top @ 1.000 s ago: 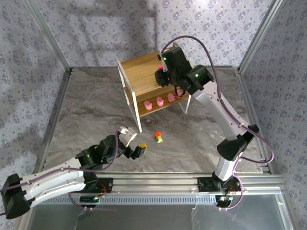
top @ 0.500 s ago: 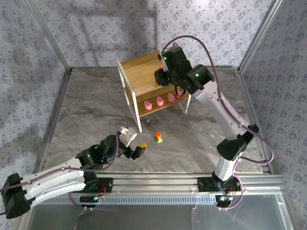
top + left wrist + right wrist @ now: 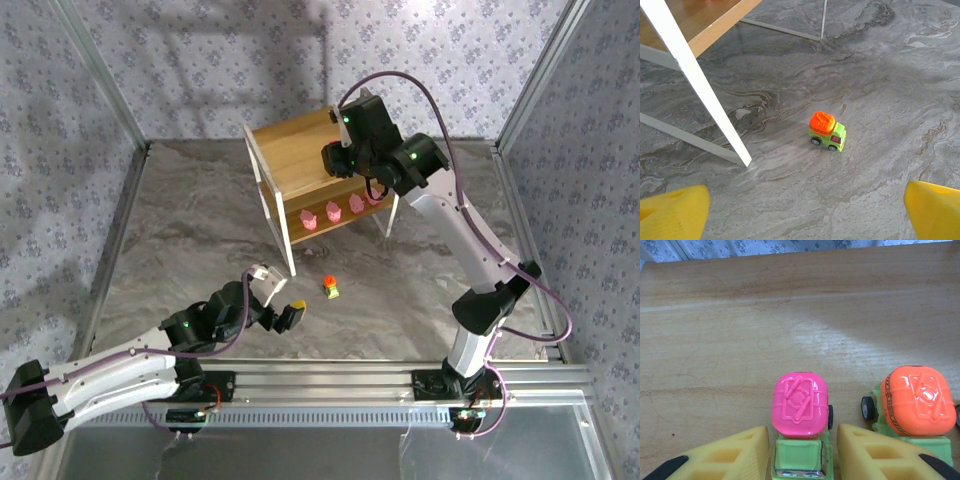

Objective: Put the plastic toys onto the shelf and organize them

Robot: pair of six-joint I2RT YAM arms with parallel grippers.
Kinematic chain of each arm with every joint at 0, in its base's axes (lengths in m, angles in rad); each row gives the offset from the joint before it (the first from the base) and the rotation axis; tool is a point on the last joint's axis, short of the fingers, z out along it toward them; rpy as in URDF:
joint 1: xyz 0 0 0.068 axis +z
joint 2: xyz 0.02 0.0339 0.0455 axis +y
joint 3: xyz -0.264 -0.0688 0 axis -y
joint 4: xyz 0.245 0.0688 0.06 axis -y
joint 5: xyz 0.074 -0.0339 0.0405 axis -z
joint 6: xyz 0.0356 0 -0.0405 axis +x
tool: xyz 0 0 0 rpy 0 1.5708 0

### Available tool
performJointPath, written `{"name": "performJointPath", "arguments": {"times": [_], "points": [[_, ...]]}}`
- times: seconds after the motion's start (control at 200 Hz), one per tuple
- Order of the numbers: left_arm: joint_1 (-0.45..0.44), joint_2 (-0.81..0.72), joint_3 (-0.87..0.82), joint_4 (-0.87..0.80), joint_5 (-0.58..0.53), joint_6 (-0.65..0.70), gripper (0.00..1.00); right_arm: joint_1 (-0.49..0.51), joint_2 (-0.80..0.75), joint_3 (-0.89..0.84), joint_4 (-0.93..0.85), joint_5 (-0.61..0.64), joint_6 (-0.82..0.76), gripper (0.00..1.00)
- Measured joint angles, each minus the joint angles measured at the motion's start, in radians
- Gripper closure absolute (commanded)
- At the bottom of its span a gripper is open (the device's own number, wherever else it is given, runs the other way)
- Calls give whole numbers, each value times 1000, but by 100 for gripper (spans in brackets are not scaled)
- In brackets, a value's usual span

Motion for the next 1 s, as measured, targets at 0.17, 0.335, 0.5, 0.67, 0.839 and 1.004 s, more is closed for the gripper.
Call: {"name": "performJointPath", "arguments": {"times": [0.17, 0.335, 0.5, 0.67, 0.839, 1.004], "points": [[0, 0, 0, 0, 0, 0, 1, 0, 0, 0, -6, 1, 0, 57], [0, 14, 0, 1, 0, 0, 1, 4, -9, -2, -5, 11, -2, 55], [0, 37, 0, 1, 0, 0, 1, 17, -64, -39, -4, 29, -7, 54], [0, 57, 0, 1, 0, 0, 1, 27, -124, -79, 0, 46, -8, 53], [0, 98, 3, 1, 0, 0, 1, 39, -171, -140, 14, 66, -7, 49], [0, 140, 12, 0, 0, 0, 1, 63, -230, -243, 25, 83, -6, 49]]}}
